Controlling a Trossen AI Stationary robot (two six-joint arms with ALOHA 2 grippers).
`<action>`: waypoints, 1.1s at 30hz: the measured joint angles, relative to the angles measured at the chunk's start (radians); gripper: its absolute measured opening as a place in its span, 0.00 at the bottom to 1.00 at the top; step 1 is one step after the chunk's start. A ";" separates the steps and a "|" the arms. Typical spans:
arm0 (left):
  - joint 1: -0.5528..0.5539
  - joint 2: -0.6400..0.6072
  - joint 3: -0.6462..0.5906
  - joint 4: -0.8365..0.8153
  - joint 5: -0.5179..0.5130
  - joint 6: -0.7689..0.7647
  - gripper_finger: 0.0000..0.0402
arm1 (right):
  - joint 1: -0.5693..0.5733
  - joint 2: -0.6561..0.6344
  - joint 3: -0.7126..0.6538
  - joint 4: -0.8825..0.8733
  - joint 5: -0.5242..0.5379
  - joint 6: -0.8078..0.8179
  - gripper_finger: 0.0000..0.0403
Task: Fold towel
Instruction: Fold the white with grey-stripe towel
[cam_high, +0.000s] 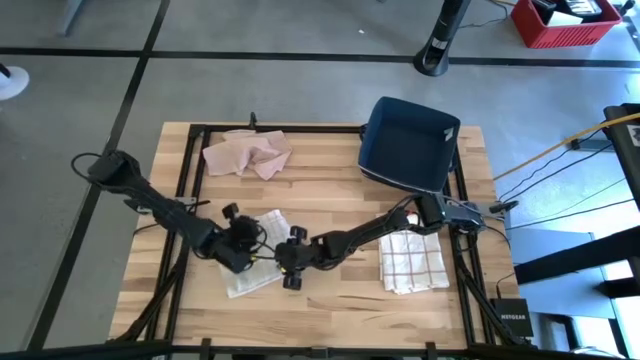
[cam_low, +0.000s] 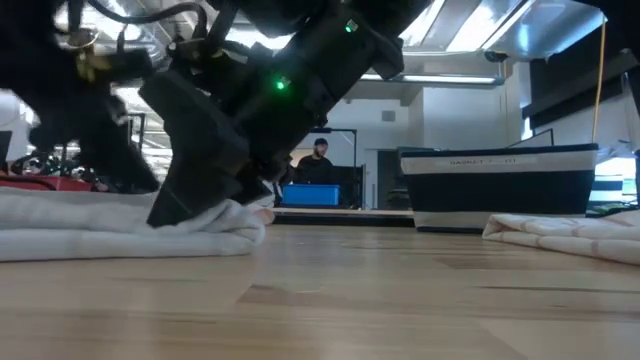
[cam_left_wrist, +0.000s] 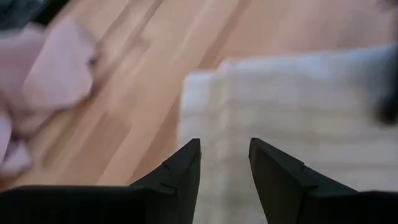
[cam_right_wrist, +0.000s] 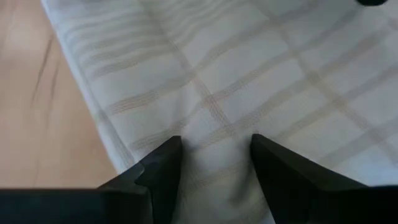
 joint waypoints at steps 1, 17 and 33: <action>0.016 0.005 -0.018 -0.008 0.003 -0.033 0.32 | 0.000 0.000 0.001 -0.013 0.000 0.000 0.49; 0.091 -0.078 0.044 -0.099 0.252 -0.029 0.32 | 0.000 -0.099 -0.003 -0.183 -0.033 -0.008 0.49; 0.027 -0.149 0.078 -0.139 0.248 0.004 0.32 | -0.002 -0.136 -0.005 -0.187 0.053 0.094 0.49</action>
